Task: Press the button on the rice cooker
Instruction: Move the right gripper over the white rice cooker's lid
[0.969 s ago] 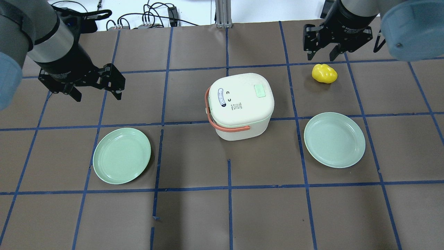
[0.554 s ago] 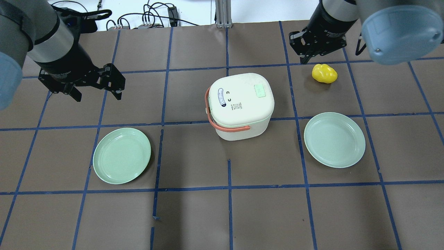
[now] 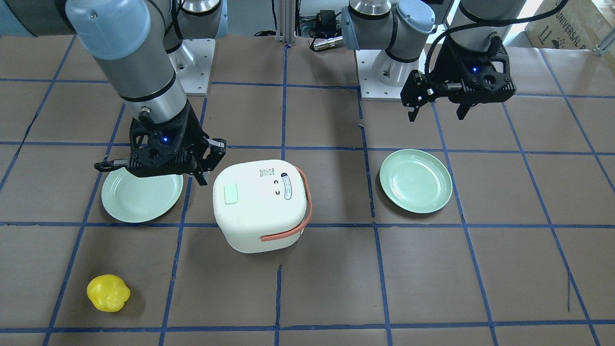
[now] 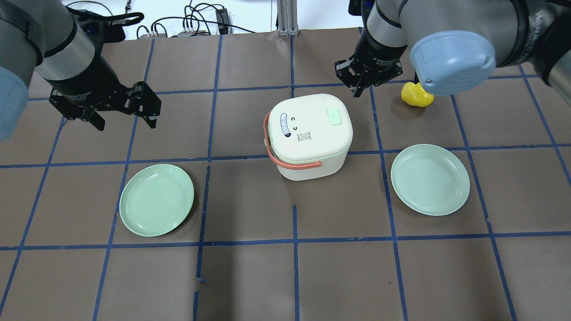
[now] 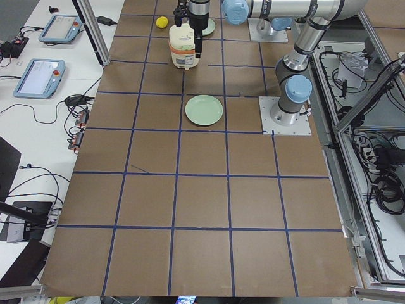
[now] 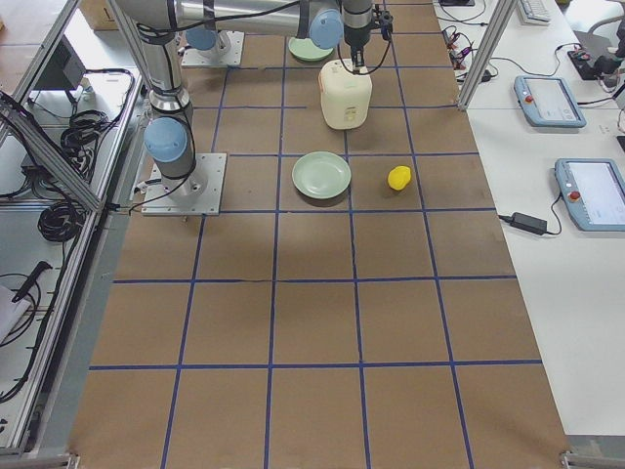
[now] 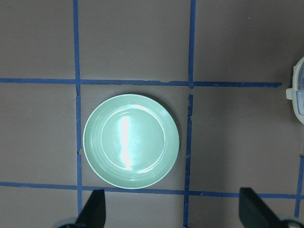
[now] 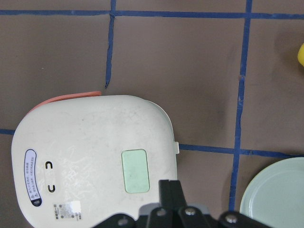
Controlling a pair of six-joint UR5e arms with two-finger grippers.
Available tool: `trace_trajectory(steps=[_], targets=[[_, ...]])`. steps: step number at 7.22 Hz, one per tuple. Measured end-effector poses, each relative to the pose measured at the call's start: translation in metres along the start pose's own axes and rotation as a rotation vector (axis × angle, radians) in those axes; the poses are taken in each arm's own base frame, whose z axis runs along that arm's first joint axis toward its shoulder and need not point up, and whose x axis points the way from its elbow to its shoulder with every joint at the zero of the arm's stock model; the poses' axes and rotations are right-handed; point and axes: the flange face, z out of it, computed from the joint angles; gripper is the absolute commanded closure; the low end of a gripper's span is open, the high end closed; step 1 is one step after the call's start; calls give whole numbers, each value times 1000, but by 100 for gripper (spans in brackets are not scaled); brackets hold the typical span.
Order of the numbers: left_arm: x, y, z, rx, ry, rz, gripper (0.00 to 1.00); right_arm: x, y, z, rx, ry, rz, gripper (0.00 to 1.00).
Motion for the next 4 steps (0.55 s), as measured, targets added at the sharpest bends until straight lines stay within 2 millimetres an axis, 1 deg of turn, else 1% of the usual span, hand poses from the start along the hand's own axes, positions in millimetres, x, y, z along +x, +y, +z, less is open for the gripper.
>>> trace_trajectory(steps=[2,4], targets=[[0,0,0,1,0,0,0,-3,-5,19,-29,-12,-7,91],[0,0,0,1,0,0,0,-9,-6,29,-41,-15,-18,91]])
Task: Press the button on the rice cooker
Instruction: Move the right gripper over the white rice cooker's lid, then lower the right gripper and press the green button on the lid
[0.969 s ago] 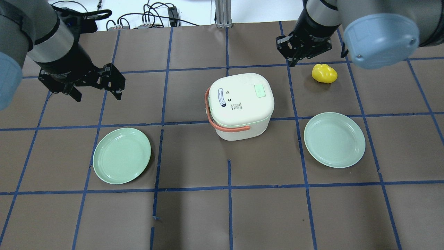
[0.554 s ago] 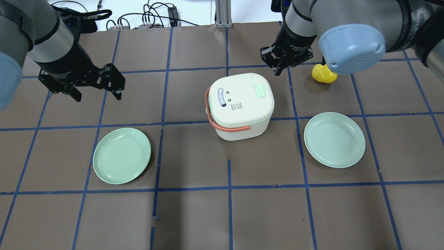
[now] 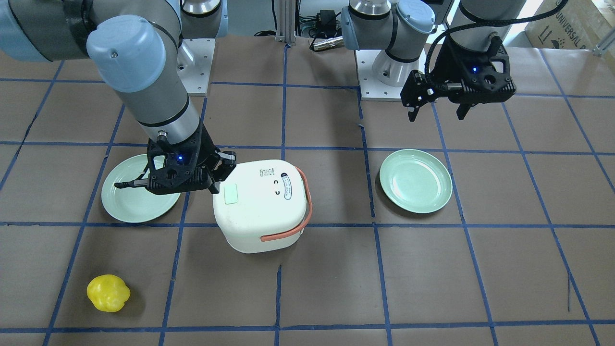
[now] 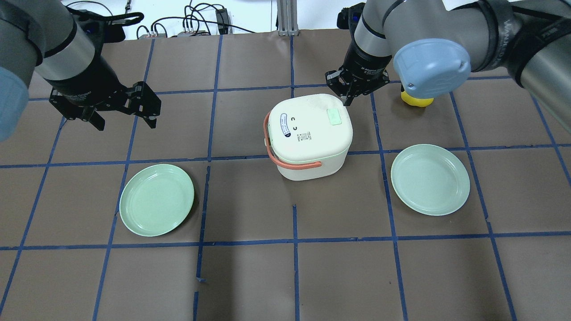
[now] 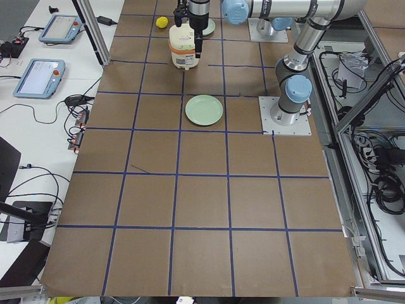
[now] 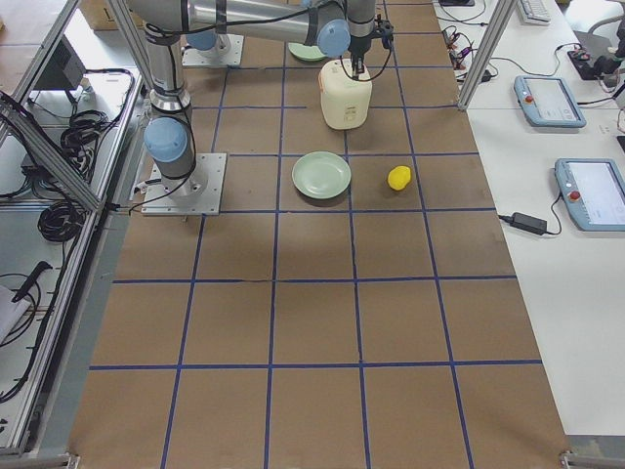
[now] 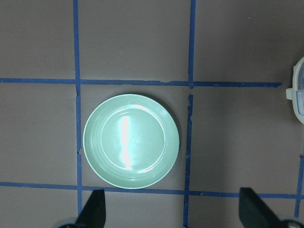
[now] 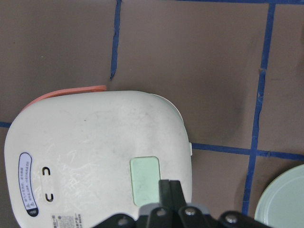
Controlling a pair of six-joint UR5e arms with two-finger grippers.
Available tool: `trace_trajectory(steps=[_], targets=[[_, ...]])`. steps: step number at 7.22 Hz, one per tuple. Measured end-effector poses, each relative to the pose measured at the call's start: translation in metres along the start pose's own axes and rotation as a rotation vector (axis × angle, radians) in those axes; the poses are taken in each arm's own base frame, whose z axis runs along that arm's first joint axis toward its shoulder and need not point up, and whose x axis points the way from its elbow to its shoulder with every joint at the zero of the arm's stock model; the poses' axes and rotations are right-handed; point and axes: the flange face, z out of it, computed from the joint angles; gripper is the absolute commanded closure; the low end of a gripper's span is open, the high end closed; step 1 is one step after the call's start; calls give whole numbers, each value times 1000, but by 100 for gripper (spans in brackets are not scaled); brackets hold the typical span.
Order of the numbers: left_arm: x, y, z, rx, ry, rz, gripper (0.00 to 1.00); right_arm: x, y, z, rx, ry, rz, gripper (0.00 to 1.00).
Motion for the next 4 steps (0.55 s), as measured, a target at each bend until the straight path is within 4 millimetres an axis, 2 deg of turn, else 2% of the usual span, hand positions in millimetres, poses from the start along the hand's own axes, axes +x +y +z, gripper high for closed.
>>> trace_trajectory(steps=[4], targets=[[0,0,0,0,0,0,0,-7,-3,12,-5,-1,-17,91]])
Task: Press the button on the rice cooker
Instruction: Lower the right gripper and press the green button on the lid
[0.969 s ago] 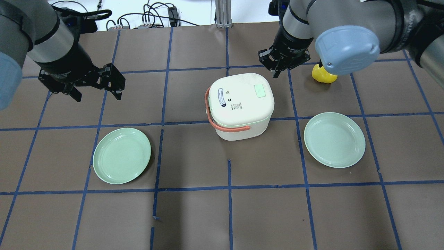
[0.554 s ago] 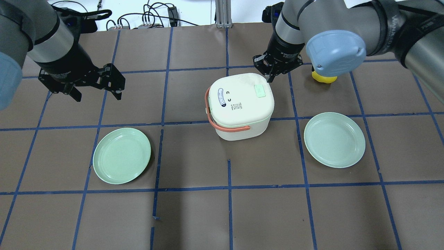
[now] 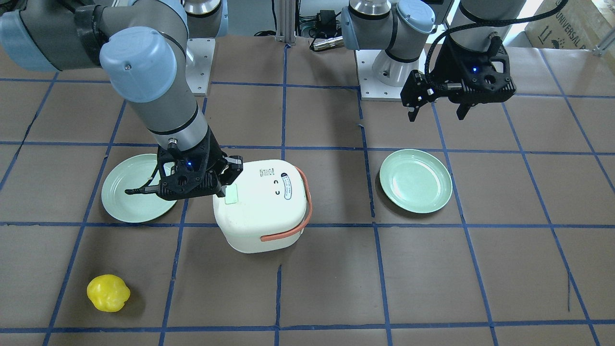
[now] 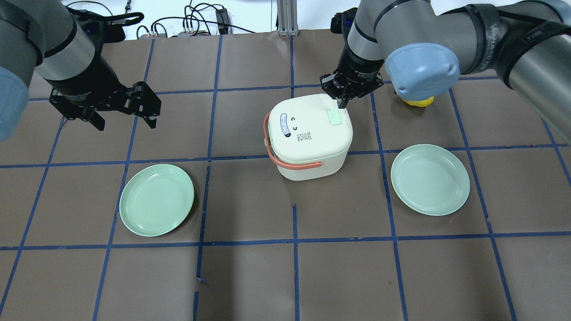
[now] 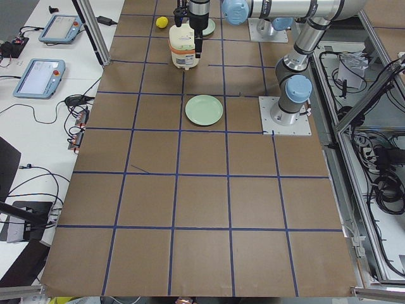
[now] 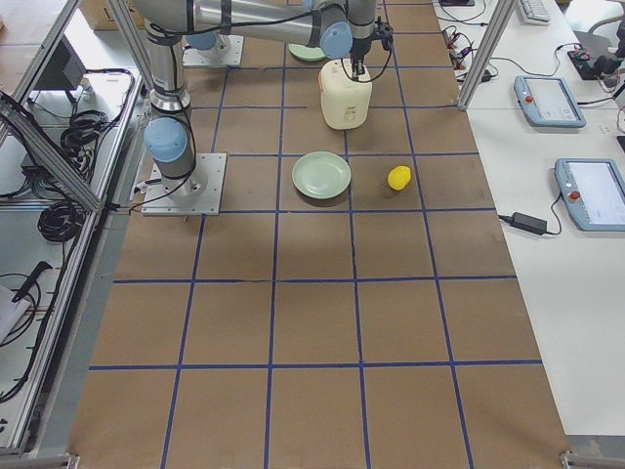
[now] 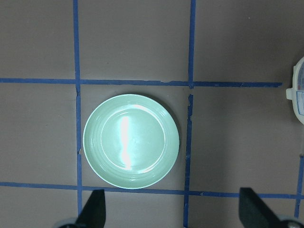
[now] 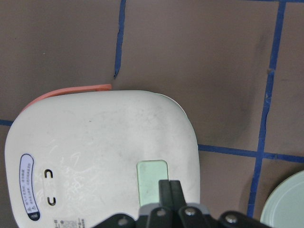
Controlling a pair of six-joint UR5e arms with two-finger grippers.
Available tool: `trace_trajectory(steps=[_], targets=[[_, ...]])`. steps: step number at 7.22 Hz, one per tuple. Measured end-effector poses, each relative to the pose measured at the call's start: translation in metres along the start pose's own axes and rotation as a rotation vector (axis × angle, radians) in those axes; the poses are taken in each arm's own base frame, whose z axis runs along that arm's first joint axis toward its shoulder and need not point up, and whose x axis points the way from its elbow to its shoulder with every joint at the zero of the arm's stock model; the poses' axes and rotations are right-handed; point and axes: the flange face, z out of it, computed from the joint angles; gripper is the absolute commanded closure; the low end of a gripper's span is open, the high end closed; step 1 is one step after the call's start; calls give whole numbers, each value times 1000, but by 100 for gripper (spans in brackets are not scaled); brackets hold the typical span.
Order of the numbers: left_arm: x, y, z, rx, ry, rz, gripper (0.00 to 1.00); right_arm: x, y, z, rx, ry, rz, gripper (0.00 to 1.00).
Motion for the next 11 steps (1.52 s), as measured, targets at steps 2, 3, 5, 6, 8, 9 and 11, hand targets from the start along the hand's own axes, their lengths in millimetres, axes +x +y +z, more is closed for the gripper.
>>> trace_trajectory(steps=[2,3,5,6,8,9,11], targets=[[0,0,0,0,0,0,0,-8,-1,7,0,0,-15,91],[0,0,0,0,0,0,0,-9,-1,9,-2,0,-19,91],[0,0,0,0,0,0,0,-8,-1,18,-11,0,-22,91],[0,0,0,0,0,0,0,-7,-2,23,-9,0,-23,91],[0,0,0,0,0,0,0,-6,-1,28,-3,-1,-24,91],[0,0,0,0,0,0,0,-6,-1,29,-2,-1,-25,90],[0,0,0,-1,0,0,0,-6,-2,24,6,-1,-23,71]])
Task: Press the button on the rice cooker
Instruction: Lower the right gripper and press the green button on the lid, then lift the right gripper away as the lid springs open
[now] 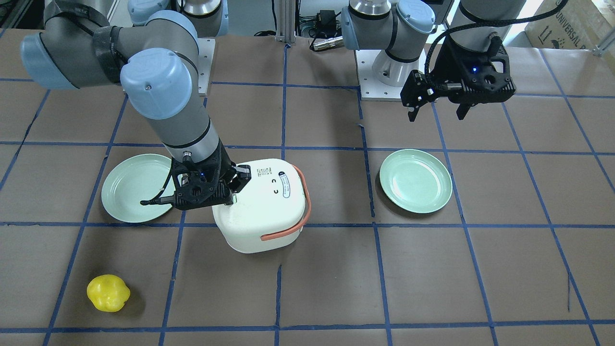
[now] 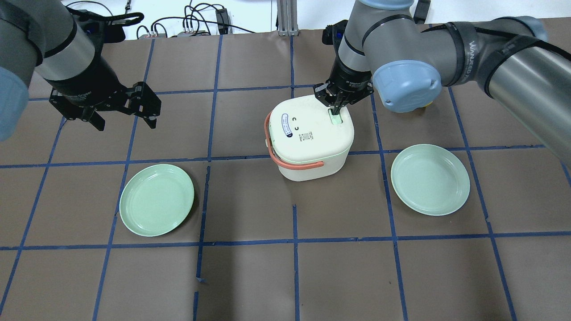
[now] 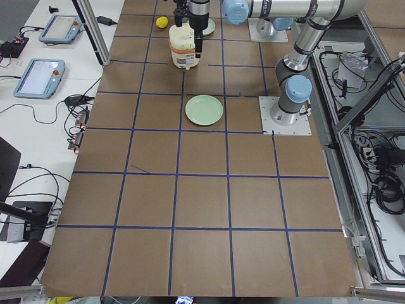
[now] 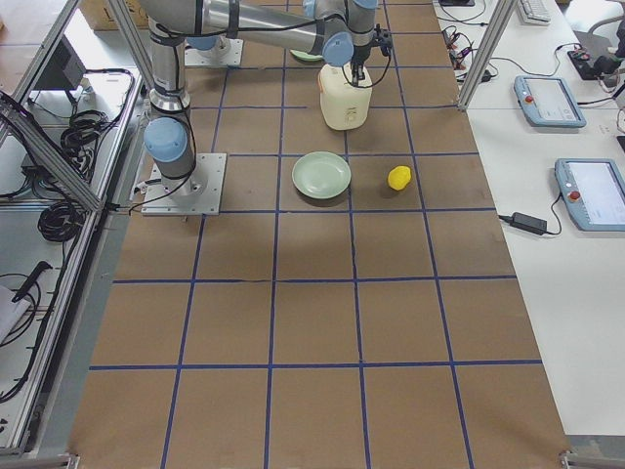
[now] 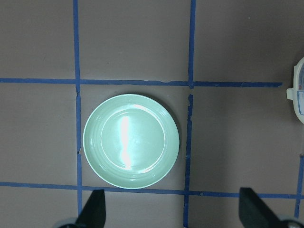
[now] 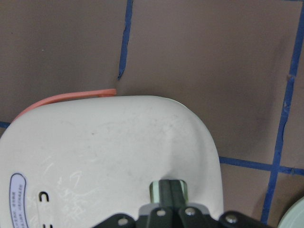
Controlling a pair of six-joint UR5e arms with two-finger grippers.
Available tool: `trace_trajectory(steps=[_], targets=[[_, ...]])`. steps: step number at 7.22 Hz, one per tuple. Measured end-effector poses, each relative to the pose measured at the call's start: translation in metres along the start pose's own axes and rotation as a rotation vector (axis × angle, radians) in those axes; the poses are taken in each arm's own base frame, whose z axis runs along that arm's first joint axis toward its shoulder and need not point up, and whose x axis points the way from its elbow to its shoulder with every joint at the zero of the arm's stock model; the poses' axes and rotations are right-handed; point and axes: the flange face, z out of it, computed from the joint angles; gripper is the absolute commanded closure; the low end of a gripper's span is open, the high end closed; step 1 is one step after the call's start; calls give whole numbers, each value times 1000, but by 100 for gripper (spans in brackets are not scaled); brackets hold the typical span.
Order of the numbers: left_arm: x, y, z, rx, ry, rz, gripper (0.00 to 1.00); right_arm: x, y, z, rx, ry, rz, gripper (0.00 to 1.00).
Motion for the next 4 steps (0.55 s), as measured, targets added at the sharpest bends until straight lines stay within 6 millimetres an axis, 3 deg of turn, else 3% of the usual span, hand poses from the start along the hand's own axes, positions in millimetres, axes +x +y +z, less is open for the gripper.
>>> trace_trajectory(steps=[1,2,4], targets=[[0,0,0,1,0,0,0,-1,2,-8,4,1,1,22],[0,0,0,1,0,0,0,-2,5,-19,12,3,2,0],[0,0,0,1,0,0,0,-5,14,-51,31,11,0,0]])
